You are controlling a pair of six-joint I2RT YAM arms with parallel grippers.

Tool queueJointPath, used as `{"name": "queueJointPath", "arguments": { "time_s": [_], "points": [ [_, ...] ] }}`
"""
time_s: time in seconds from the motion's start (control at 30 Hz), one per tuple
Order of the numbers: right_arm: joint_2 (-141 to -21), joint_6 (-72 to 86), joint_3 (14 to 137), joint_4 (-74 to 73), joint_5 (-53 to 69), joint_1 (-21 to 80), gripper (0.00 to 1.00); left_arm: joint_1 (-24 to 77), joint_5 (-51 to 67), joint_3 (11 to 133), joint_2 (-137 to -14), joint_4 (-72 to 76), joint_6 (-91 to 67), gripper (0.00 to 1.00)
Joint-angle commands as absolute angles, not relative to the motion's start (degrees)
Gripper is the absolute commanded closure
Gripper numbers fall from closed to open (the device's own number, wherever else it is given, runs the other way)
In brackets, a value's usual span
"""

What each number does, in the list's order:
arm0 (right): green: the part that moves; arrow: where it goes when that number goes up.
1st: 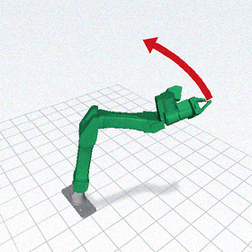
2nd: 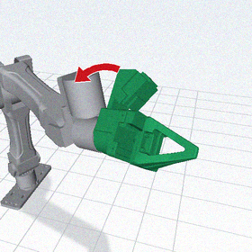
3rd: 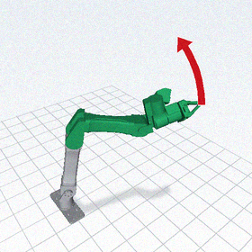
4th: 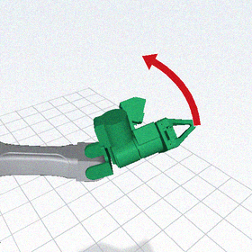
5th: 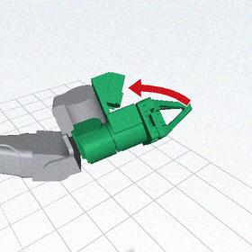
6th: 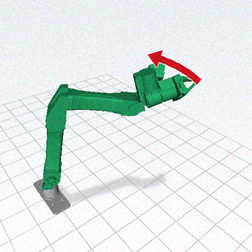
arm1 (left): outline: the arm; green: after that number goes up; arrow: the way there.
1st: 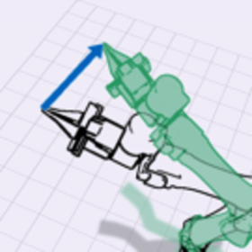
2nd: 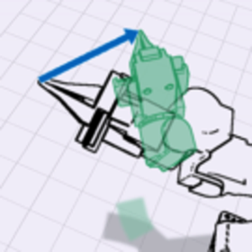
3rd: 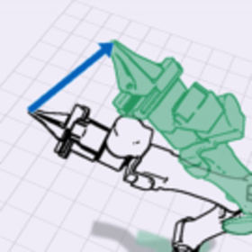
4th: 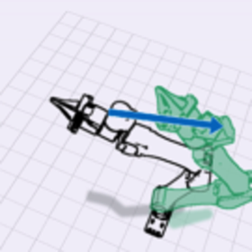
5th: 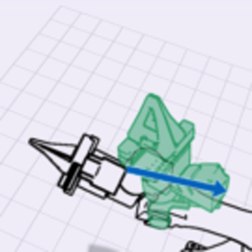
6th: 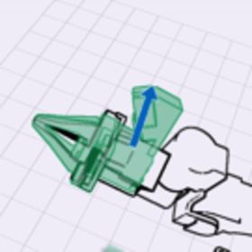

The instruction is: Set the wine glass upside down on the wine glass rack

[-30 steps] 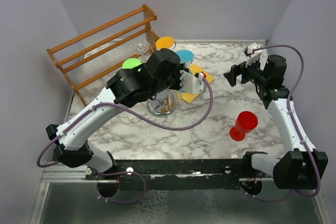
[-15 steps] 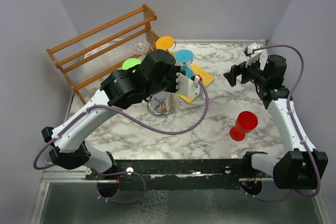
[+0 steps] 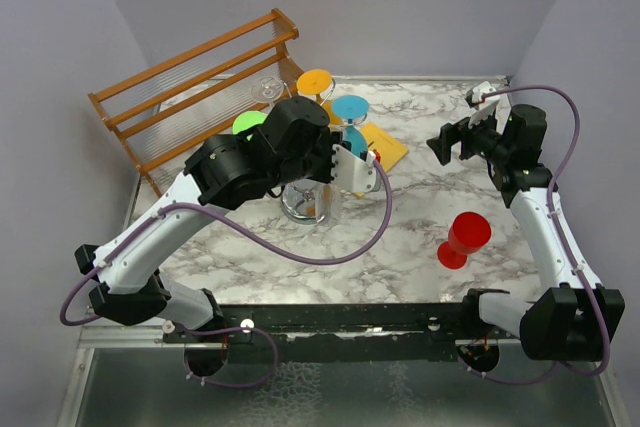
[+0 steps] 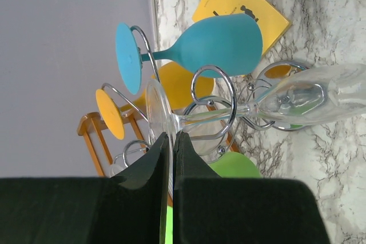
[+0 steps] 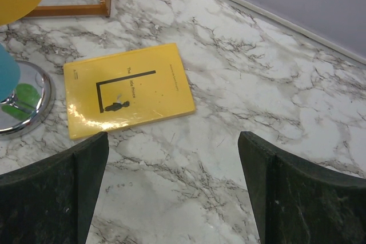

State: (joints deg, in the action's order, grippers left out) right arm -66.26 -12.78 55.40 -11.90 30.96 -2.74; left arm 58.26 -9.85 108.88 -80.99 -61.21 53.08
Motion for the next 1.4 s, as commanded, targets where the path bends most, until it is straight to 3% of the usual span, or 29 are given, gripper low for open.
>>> {"name": "queueJointPath", "arguments": {
  "time_s": [0.0,1.17,1.37],
  "points": [
    [-66.6,-13.4,55.2,-10.3,32.5,-3.2,0.06,58.7,-6.9,110.3,-78.9,-60.8,53.4,1.0],
    [-66.4,-14.0,54.9,-10.4,33.1,-3.3,0.06,58.8,-4.3,108.8,-81.9,-55.0,51.6,1.0],
    [-66.4,-14.2,54.6,-10.1,33.1,-3.3,0.06,58.8,-5.5,106.7,-82.1,-54.1,51.7,0.95]
  ]
}}
